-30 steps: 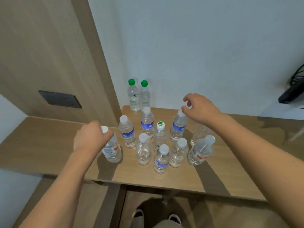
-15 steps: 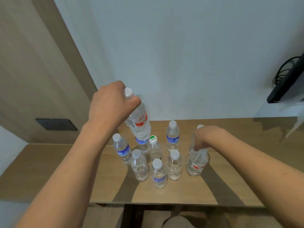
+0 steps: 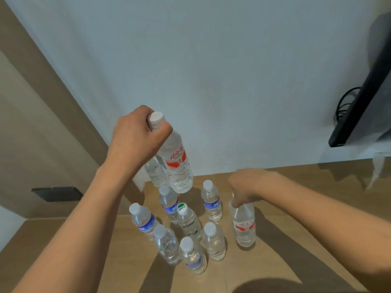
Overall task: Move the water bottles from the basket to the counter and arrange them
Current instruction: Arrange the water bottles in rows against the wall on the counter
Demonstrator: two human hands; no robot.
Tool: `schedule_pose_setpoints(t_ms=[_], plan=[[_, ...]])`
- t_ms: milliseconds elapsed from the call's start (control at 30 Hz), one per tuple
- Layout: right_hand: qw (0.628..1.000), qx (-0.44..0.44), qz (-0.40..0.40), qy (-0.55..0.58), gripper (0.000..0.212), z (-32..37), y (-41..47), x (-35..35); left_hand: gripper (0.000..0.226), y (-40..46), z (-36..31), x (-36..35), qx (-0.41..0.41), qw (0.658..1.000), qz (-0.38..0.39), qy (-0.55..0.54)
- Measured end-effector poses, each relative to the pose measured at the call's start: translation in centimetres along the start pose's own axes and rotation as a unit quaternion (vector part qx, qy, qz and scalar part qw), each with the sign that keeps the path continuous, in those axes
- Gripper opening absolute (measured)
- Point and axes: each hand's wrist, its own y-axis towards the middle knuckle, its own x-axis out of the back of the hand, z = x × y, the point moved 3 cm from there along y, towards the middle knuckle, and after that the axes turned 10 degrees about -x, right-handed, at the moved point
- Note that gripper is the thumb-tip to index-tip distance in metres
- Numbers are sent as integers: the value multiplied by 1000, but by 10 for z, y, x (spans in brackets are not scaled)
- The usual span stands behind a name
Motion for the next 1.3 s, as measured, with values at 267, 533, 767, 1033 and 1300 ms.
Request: schedule_pose_setpoints(t_ms=[267, 533, 767, 1033, 1300], plan=[[980, -5, -158, 120, 34, -22, -18, 178, 17, 75, 30, 13, -113, 993, 18, -26], [958, -24, -216, 187, 32, -6, 76, 175, 26, 101, 93, -66, -164, 967, 195, 7], [956, -54, -176, 229, 32, 9, 176, 112, 31, 76, 151, -180, -151, 927, 341, 48], [968, -51, -137, 204, 28, 29, 235, 70, 27, 61, 188, -238, -267, 898, 303, 173], [959, -50, -132, 248, 30, 31, 254, 56, 29, 54, 203, -258, -259, 890, 314, 206]])
